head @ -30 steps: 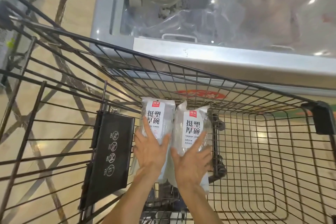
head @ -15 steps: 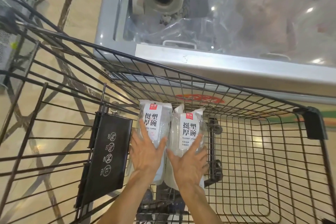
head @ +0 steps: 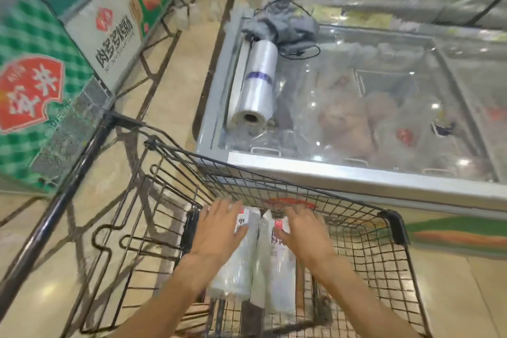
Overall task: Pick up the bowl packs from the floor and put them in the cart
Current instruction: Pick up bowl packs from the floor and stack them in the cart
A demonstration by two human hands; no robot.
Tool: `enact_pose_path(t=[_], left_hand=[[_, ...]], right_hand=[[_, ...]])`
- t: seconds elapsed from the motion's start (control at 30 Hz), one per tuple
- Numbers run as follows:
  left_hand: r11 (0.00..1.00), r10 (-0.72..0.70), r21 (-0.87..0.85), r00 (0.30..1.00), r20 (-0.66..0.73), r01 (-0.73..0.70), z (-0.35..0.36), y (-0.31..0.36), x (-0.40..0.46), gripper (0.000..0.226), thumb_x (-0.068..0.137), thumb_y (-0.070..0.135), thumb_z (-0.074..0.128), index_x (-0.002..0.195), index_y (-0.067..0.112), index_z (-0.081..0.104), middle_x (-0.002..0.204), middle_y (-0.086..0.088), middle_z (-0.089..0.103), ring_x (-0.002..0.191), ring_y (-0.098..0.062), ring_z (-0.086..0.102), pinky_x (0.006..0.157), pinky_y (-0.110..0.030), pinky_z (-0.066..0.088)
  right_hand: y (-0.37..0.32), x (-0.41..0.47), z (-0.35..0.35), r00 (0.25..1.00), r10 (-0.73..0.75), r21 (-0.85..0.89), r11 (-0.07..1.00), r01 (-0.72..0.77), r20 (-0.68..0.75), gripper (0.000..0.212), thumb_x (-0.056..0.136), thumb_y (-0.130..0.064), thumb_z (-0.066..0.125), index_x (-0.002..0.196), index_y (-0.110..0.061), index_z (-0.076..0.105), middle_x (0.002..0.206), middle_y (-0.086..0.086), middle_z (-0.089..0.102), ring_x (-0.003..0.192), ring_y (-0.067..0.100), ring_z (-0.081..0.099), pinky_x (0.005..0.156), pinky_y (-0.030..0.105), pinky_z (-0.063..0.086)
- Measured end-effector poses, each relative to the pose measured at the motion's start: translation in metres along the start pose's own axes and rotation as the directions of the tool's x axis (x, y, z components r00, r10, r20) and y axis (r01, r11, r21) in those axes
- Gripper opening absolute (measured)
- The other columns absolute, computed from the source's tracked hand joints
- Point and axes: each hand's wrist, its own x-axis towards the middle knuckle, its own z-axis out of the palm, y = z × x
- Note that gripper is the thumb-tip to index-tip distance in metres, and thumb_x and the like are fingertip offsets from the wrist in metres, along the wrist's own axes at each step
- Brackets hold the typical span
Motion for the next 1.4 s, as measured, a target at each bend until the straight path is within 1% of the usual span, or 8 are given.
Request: enact_pose_path(t=[0.13, 0.33, 0.57, 0.63, 0.7, 0.87, 1.07, 1.4], left_hand=[[0.997, 0.075, -0.003, 0.993, -0.095, -0.076, -0.097, 0.002, -0.028, 0.062, 0.099, 0.058, 0.047, 0.155, 0.031, 0.035, 0.162, 0.0, 0.035, 0.15, -0.021, 0.029, 0.122, -0.048, 0.028], [0.996, 0.093, 0.045, 0.952, -0.293, -0.083, -0.224, -0.02, -0.067, 0.065, 0.098, 0.063, 0.044, 0.154, 0.03, 0.036, 0.157, 0.0, 0.041, 0.146, -0.021, 0.035, 0.118, -0.048, 0.033], [0.998, 0.055, 0.043, 0.928, -0.369, -0.043, -0.338, -0.081, -0.117, 0.07, 0.094, 0.067, 0.046, 0.154, 0.031, 0.035, 0.157, -0.001, 0.042, 0.146, -0.022, 0.035, 0.116, -0.054, 0.034], [1.0, 0.008, 0.023, 0.915, -0.404, 0.001, -0.366, -0.13, -0.151, 0.071, 0.094, 0.069, 0.042, 0.154, 0.032, 0.034, 0.156, 0.0, 0.043, 0.145, -0.022, 0.037, 0.115, -0.054, 0.035], [0.999, 0.019, 0.036, 0.906, -0.423, -0.004, -0.374, -0.135, -0.149, 0.07, 0.095, 0.069, 0.041, 0.154, 0.031, 0.035, 0.155, 0.002, 0.044, 0.143, -0.022, 0.038, 0.114, -0.051, 0.035], [1.0, -0.027, -0.003, 0.884, -0.466, 0.029, -0.415, -0.271, -0.208, 0.069, 0.096, 0.066, 0.047, 0.153, 0.028, 0.038, 0.154, 0.001, 0.045, 0.141, -0.022, 0.042, 0.114, -0.05, 0.038], [0.999, -0.036, 0.003, 0.889, -0.456, 0.042, -0.445, -0.4, -0.238, 0.067, 0.095, 0.065, 0.048, 0.152, 0.033, 0.036, 0.155, 0.002, 0.045, 0.14, -0.019, 0.043, 0.113, -0.047, 0.04], [0.998, -0.053, -0.041, 0.882, -0.467, 0.038, -0.487, -0.5, -0.19, 0.061, 0.099, 0.062, 0.044, 0.153, 0.034, 0.036, 0.157, 0.003, 0.041, 0.141, -0.02, 0.043, 0.114, -0.046, 0.039]], right_hand=[[-0.026, -0.029, -0.091, 0.978, -0.19, -0.074, 0.98, 0.184, -0.088, 0.047, 0.098, -0.052, 0.052, 0.136, -0.024, 0.054, 0.13, 0.002, 0.064, 0.122, 0.024, 0.058, 0.106, 0.04, 0.04], [-0.08, -0.063, -0.212, 0.917, -0.364, -0.135, 0.929, 0.345, -0.16, 0.055, 0.098, -0.049, 0.058, 0.147, -0.026, 0.048, 0.142, 0.001, 0.057, 0.129, 0.026, 0.053, 0.104, 0.039, 0.041], [-0.179, -0.094, -0.314, 0.857, -0.467, -0.19, 0.881, 0.432, -0.216, 0.058, 0.096, -0.053, 0.058, 0.148, -0.028, 0.048, 0.139, 0.002, 0.059, 0.119, 0.026, 0.061, 0.095, 0.04, 0.051], [-0.24, -0.106, -0.329, 0.824, -0.513, -0.244, 0.854, 0.46, -0.241, 0.06, 0.097, -0.054, 0.056, 0.15, -0.028, 0.045, 0.139, 0.002, 0.058, 0.12, 0.025, 0.059, 0.096, 0.04, 0.049], [-0.247, -0.111, -0.341, 0.818, -0.52, -0.208, 0.852, 0.48, -0.245, 0.06, 0.098, -0.054, 0.056, 0.151, -0.028, 0.044, 0.14, 0.001, 0.057, 0.121, 0.024, 0.058, 0.098, 0.039, 0.047], [-0.4, -0.111, -0.335, 0.766, -0.571, -0.181, 0.821, 0.542, -0.296, 0.059, 0.097, -0.052, 0.058, 0.149, -0.027, 0.045, 0.146, -0.001, 0.054, 0.128, 0.022, 0.055, 0.102, 0.041, 0.047], [-0.534, -0.102, -0.323, 0.787, -0.53, -0.126, 0.845, 0.519, -0.317, 0.057, 0.097, -0.052, 0.058, 0.148, -0.027, 0.047, 0.14, -0.003, 0.06, 0.12, 0.017, 0.06, 0.101, 0.038, 0.049], [-0.628, -0.029, -0.334, 0.806, -0.463, -0.059, 0.877, 0.477, -0.37, 0.055, 0.097, -0.052, 0.059, 0.146, -0.033, 0.046, 0.139, -0.008, 0.06, 0.126, 0.012, 0.056, 0.104, 0.037, 0.049]])
